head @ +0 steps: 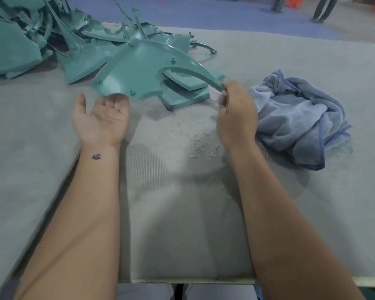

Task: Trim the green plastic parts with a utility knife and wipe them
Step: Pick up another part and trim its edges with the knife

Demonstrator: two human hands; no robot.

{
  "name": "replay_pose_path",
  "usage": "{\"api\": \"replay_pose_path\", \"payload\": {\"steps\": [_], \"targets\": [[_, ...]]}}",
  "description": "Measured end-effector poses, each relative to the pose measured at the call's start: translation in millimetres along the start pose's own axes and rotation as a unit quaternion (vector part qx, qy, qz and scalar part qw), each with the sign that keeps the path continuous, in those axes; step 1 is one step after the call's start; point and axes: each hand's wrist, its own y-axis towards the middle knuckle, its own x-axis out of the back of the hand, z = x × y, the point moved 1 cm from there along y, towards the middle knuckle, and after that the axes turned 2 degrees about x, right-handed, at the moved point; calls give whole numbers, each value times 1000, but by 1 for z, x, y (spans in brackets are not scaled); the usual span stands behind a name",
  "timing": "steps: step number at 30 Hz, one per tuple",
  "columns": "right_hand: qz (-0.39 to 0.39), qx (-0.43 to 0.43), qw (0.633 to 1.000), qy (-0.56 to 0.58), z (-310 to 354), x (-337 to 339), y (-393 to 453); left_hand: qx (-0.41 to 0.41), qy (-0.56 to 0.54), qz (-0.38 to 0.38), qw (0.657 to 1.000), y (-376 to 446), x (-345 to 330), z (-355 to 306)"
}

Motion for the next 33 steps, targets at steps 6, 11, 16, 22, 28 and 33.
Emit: {"api": "replay_pose_path", "payload": {"steps": [6, 11, 16, 22, 28, 33], "targets": [[44, -137, 989, 28, 13, -27, -16, 109, 340, 38, 933, 4, -5, 34], [77, -241, 932, 261, 21, -34, -15, 78, 565, 41, 821, -1, -8, 64], [162, -204, 909, 325, 28, -35, -18, 47, 643, 63, 762, -2, -5, 72], [213, -160, 918, 294, 31, -36, -21, 17, 657, 90, 748, -5, -6, 73], [193, -149, 932, 268, 23, -34, -19, 13, 629, 70, 774, -7, -10, 73], [186, -138, 944, 236, 20, -33, -16, 26, 688, 63, 722, -10, -12, 73]]}}
